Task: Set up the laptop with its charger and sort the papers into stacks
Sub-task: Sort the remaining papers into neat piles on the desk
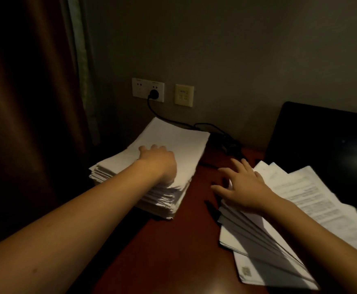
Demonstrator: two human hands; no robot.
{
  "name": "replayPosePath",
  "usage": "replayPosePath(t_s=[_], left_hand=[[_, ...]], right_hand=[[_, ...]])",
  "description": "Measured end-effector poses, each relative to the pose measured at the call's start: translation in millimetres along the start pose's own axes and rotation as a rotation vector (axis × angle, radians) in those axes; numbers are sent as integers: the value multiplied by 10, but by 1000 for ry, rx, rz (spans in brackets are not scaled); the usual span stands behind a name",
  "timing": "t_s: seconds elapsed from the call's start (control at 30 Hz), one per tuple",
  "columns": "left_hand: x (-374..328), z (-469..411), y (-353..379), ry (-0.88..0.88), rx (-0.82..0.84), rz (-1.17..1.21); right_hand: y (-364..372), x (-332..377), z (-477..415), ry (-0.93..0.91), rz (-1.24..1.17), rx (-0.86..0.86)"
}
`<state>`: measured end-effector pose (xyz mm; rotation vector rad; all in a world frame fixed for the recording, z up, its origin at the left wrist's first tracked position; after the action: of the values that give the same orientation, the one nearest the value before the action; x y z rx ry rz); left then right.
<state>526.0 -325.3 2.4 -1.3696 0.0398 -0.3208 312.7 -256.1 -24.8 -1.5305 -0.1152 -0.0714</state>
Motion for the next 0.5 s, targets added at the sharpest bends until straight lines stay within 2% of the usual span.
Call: replayPosePath(t_s=[0.13, 0.2, 0.37, 0.5], left_hand=[[-731, 245, -83, 280, -200, 138], [-1086, 388, -90, 387, -242, 194], [-1637, 457, 149, 492, -10, 296], [-1729, 380, 217, 434, -7, 347]], right_hand=[[13, -606, 408, 69, 4, -21], [42, -914, 633, 134, 1, -21], [55, -1545, 1119, 254, -75, -29], [-14, -1944, 1371, 386, -115, 1]])
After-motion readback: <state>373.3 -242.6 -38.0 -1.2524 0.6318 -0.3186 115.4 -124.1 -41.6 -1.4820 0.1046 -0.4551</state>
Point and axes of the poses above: each hand's wrist, its own z-axis away from the middle knuckle, its own y-axis out of the palm, x = y × z, the point moved 2 cm from there along -z, towards the middle knuckle, and after that the axes turned 2 degrees about x, right-handed, at the moved point
